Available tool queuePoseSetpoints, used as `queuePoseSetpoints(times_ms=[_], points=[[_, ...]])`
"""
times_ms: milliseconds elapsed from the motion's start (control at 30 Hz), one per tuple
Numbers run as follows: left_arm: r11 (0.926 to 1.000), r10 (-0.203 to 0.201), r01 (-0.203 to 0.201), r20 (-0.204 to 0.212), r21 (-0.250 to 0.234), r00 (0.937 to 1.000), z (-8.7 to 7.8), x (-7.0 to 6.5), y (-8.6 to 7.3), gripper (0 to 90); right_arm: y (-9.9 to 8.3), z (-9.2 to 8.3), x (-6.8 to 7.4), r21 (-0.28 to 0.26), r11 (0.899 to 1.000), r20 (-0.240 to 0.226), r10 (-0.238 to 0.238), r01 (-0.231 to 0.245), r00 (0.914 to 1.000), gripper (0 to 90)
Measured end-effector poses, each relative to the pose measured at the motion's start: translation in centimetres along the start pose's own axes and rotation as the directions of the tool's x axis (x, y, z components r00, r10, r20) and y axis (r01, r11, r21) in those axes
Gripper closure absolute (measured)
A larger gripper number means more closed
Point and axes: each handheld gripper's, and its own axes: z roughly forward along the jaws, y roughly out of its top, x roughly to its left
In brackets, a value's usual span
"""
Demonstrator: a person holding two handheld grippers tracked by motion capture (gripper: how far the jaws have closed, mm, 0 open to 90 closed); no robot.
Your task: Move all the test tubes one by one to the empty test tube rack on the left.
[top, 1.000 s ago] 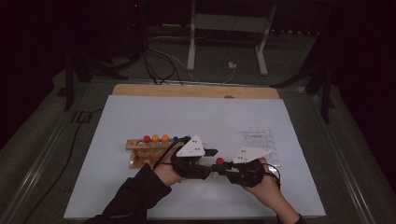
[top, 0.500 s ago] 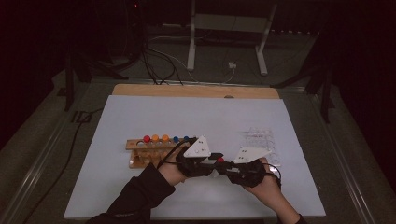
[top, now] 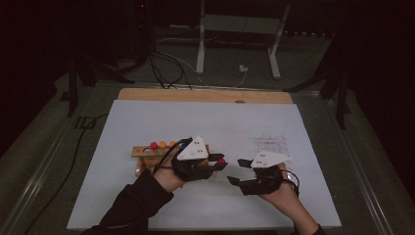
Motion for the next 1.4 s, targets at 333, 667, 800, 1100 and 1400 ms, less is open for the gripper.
queuePoseSetpoints(times_ms=[333, 667, 800, 1100, 1400], points=[[0.9994, -0.033, 0.033, -0.106, -0.009, 0.9938, -5.0, 1.3, -1.4, 72.0, 0.1, -0.1, -0.3, -0.021, 0.999, -0.005, 0.046, -0.046, 0.999, 0.0], [0.9971, -0.074, 0.076, -0.22, 0.003, 0.9727, -9.9, 2.5, -3.4, 72.0, 0.3, -0.5, -0.5, -0.045, 0.998, 0.016, 0.047, -0.047, 0.9988, 0.0], [0.9958, -0.09, 0.092, -0.273, -0.006, 0.9577, -11.9, 3.0, -4.0, 71.9, 0.3, -0.5, -0.5, -0.048, 0.998, 0.019, 0.044, -0.043, 0.9989, 0.0], [0.9916, -0.125, 0.128, -0.379, -0.019, 0.9168, -15.1, 4.8, -5.0, 72.0, 0.3, -0.6, -0.5, -0.056, 0.998, 0.032, 0.038, -0.036, 0.9988, 0.0], [0.981, -0.194, 0.166, -0.464, -0.1, 0.8646, -15.0, 7.4, -6.5, 72.0, 0.3, -0.7, -0.5, -0.064, 0.998, 0.048, 0.032, -0.029, 0.9983, 0.0]])
